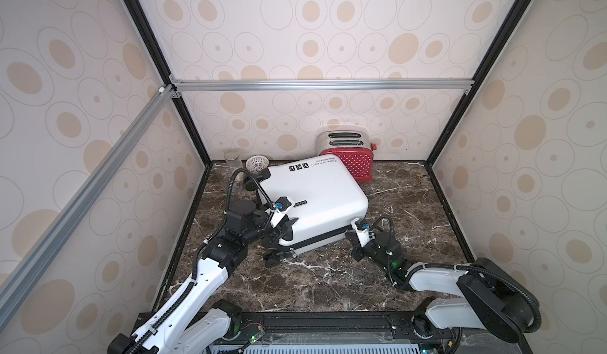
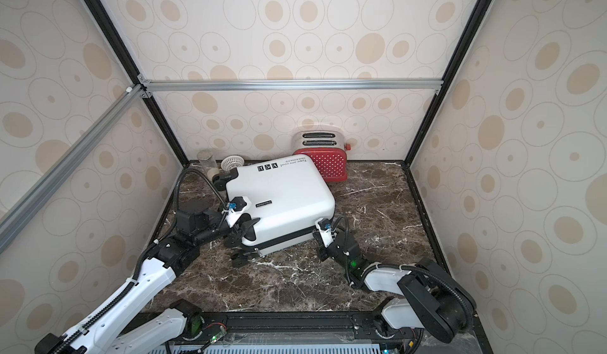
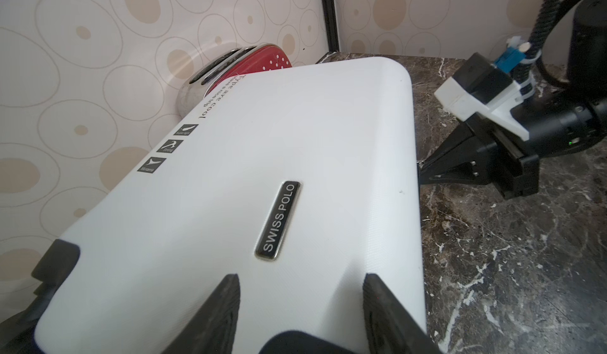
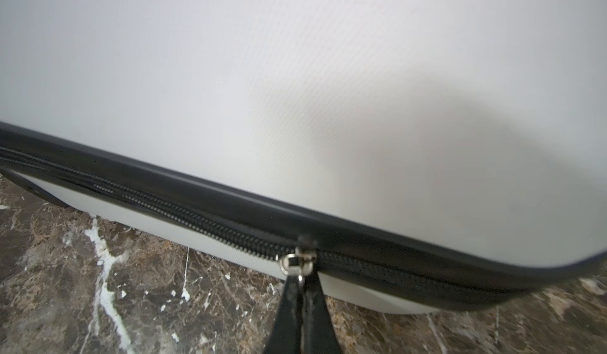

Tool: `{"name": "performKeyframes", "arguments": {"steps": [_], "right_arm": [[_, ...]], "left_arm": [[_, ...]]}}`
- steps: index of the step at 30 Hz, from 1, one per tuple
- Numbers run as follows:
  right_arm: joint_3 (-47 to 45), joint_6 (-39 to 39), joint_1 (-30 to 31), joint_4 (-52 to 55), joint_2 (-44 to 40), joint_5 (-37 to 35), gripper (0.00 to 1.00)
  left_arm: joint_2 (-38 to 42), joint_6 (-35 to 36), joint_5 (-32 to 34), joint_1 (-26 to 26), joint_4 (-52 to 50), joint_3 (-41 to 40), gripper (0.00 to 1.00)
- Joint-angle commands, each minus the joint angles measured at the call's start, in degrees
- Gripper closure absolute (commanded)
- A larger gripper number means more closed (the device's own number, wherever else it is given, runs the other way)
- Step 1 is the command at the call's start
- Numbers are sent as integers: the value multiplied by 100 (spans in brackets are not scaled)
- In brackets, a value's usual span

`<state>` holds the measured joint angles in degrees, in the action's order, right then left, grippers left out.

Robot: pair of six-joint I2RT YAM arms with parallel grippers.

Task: Open the suitcase zippers
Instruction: Unzip the zipper on the suitcase.

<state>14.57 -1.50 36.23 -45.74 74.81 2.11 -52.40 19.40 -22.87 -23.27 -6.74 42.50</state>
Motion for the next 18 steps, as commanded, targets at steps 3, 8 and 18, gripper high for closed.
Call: {"name": "performKeyframes", "arguments": {"steps": [3,8,18], "right_arm": [[-161,-63,44,-293,-443,-344,100],[-337,-6,219,-68,-801,-522,100],[-401,49,230,41,-979,-313,100]], "left_arm": [[132,-336,628,-12,-1077,330,39],[374,-276,584,-9,-1949,582,35],[591,388,1139,-11,-3218,878,31]]}}
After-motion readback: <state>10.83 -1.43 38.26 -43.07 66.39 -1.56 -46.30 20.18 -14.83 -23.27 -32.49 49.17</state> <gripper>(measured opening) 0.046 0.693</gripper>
